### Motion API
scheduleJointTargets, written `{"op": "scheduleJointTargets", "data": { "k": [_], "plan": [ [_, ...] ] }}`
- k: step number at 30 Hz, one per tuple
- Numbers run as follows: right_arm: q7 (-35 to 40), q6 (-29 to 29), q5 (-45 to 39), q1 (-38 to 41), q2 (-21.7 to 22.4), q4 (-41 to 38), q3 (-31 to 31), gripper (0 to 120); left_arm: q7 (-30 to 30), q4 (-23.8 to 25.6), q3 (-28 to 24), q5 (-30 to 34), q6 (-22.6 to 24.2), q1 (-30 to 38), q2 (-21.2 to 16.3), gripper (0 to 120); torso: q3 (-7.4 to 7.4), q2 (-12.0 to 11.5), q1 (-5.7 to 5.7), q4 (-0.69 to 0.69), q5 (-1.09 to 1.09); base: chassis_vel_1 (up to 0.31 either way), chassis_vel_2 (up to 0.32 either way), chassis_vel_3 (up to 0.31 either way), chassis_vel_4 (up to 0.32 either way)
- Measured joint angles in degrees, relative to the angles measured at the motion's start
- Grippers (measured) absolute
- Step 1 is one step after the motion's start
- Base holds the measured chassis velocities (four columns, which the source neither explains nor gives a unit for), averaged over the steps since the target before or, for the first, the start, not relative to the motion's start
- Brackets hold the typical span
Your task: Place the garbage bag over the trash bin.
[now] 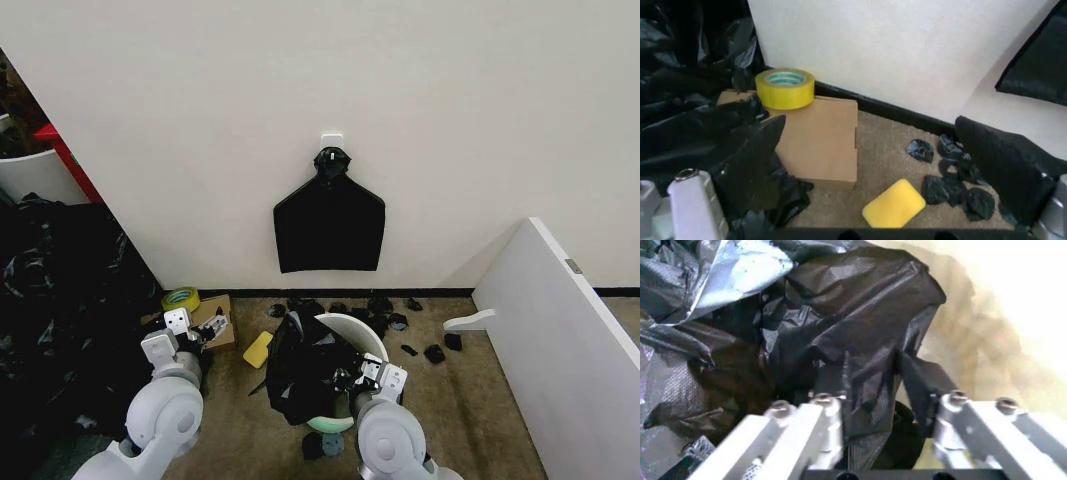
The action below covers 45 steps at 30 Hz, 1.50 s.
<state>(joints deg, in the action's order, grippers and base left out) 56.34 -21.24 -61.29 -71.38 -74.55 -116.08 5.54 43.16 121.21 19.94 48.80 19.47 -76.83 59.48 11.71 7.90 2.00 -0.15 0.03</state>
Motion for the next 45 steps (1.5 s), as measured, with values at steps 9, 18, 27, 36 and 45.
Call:
{"op": "scheduleJointTargets", "data": {
  "k": [9,18,27,36,45],
  "plan": [
    [-0.65,0.21,2.76,-1.09,1.02,-0.94,1.14,0,0.07,0.37,0.13,-0.03,0.04,-0.07,-0.19,100,0.00,0.00,0.00,0.00,0.00,0.000,0.000,0.000,0.000],
    [-6.29,9.75,13.53,-6.40,3.82,-7.69,2.65,0,-2.06,4.29,-2.04,5.87,1.23,-0.94,-1.95,100,0.00,0.00,0.00,0.00,-0.01,0.000,0.000,0.000,0.000],
    [-13.78,21.10,22.69,-11.95,5.25,-10.33,3.82,0,-3.15,13.31,-5.00,24.00,15.48,-1.44,-5.65,100,-0.01,0.00,0.00,0.00,0.01,0.000,0.000,0.000,0.000],
    [-14.77,23.87,24.15,-14.38,4.82,-9.59,4.55,0,-2.06,10.29,-8.06,23.95,17.74,0.48,-3.31,100,-0.01,0.00,0.00,0.00,0.00,0.000,0.000,0.000,0.000],
    [-14.29,23.78,20.63,-14.36,3.80,-9.92,5.50,0,-1.40,6.38,-9.71,22.13,16.56,1.97,0.08,100,0.00,0.00,0.00,0.00,-0.01,0.000,0.000,0.000,0.000]
  ]
}}
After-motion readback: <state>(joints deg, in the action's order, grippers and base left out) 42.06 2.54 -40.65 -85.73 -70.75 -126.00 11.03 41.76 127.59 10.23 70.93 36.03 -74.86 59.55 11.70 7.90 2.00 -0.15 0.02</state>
